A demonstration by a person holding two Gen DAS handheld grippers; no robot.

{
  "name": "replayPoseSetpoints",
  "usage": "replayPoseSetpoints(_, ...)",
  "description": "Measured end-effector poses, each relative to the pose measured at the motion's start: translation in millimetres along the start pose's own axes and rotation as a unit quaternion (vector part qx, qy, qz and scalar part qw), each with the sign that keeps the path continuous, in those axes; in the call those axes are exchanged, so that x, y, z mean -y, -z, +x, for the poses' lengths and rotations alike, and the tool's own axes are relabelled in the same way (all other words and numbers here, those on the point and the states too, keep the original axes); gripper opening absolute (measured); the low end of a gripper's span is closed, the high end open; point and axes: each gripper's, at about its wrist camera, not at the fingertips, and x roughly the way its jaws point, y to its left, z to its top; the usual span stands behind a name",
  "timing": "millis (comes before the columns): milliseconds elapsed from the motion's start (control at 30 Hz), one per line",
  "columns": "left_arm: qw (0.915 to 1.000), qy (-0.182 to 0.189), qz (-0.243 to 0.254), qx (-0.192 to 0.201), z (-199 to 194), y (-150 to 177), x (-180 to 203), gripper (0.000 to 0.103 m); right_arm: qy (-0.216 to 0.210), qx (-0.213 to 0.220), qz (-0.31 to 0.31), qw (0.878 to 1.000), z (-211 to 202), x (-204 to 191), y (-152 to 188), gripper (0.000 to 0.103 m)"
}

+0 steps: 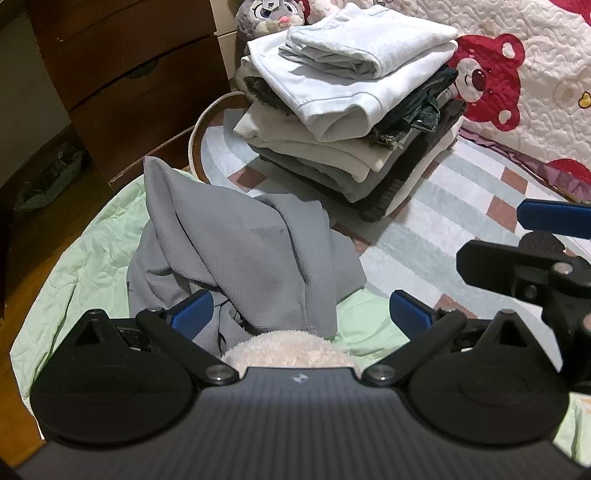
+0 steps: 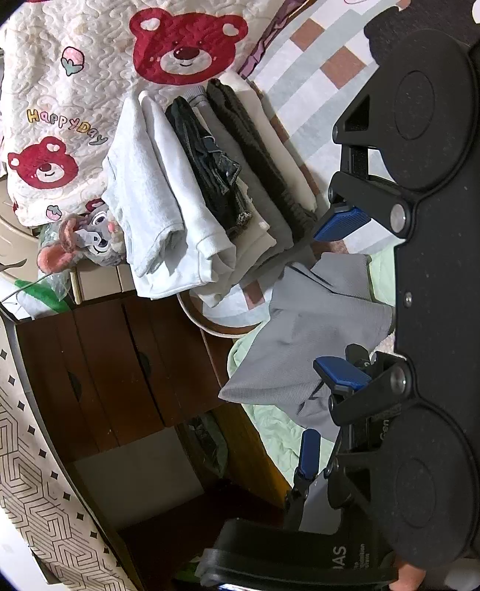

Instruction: Fold clothes

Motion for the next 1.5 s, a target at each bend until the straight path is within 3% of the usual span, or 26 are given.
replayPoseSetpoints(300,0.9999,-0.003,-0.012,-0.01,15,4,-17,0.103,-0.012,0.003,0.004,1.0,11,4,6,0.08)
replayPoseSetpoints(567,0.9955,-0.041,-0.08,-0.027,50,9,-81,0.101,-0.032,0.017,0.02,0.999,34,31,21,0.081)
replayPoseSetpoints(700,0.9925,-0.068,-0.098,-0.025,63,12,-113,0.099,-0.07,-0.001,0.009,0.998,61,39,25,0.081)
replayPoseSetpoints(833,0.9876,-0.101,-0.12,0.0,69,18,-145,0.075,-0.08,-0.047,-0.026,0.995,99,40,35,0.081)
replayPoseSetpoints(933,0.9854,-0.121,-0.119,0.008,74,20,-161,0.07,-0.092,-0.069,-0.032,0.993,125,43,39,0.081)
replayPoseSetpoints(1133,0.9839,-0.045,-0.173,-0.01,86,38,-190,0.067,-0.121,-0.089,0.052,0.987,183,63,30,0.082)
replayPoseSetpoints(1233,0.981,0.001,-0.193,-0.017,96,51,-199,0.071,-0.118,-0.092,0.095,0.984,204,68,29,0.082)
replayPoseSetpoints(1367,0.9757,-0.019,-0.217,-0.026,110,64,-209,0.079,-0.117,-0.102,0.137,0.978,223,67,34,0.082)
replayPoseSetpoints(1433,0.9726,-0.028,-0.229,-0.031,117,70,-214,0.086,-0.105,-0.107,0.129,0.98,235,65,40,0.089)
replayPoseSetpoints(1500,0.9729,-0.024,-0.226,-0.041,131,77,-217,0.087,-0.093,-0.112,0.119,0.982,247,63,46,0.09)
